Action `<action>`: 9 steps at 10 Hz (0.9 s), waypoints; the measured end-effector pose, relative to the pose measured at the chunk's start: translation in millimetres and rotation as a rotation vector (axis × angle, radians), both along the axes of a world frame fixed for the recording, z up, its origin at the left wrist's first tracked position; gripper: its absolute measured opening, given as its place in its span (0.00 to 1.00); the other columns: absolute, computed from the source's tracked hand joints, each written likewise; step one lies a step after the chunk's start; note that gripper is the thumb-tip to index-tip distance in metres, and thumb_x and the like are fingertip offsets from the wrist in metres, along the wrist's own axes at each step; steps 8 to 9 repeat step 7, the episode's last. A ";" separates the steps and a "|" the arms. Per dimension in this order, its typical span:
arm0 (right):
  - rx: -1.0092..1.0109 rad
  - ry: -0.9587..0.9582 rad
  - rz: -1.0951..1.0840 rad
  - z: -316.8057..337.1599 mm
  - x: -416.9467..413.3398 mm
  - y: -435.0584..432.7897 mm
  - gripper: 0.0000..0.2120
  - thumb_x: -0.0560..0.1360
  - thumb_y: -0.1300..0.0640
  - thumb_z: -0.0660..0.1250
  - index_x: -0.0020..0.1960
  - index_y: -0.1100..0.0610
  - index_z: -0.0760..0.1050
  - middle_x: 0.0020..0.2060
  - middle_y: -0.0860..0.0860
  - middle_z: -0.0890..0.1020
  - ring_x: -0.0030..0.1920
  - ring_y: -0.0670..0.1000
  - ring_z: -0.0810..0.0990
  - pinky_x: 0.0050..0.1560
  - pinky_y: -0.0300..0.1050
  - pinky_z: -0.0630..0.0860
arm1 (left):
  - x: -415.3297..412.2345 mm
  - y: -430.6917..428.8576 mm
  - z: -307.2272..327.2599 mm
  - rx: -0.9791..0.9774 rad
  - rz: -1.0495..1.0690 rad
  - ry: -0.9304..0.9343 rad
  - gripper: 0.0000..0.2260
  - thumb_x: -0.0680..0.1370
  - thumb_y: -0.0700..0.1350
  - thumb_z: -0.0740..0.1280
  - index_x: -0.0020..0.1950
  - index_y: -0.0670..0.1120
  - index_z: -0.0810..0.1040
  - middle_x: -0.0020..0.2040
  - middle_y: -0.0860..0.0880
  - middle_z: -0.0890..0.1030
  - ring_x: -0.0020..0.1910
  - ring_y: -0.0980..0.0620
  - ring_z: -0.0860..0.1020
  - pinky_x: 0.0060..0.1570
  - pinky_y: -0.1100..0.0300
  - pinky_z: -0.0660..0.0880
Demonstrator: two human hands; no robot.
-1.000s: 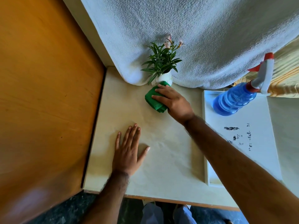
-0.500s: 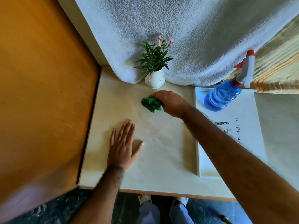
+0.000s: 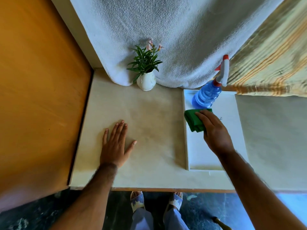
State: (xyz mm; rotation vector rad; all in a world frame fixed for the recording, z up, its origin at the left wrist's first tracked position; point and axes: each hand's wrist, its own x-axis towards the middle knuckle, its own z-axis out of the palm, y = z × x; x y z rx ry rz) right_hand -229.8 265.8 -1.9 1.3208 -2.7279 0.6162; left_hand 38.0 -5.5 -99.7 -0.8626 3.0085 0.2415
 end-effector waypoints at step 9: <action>0.393 -0.003 0.117 5.4 32.8 11.5 0.47 0.78 0.28 0.46 0.81 0.64 0.53 0.82 0.60 0.54 0.82 0.58 0.51 0.81 0.58 0.55 | -25.3 1.7 56.3 0.133 -0.031 -0.209 0.49 0.72 0.72 0.35 0.86 0.45 0.55 0.87 0.47 0.55 0.85 0.47 0.56 0.83 0.47 0.55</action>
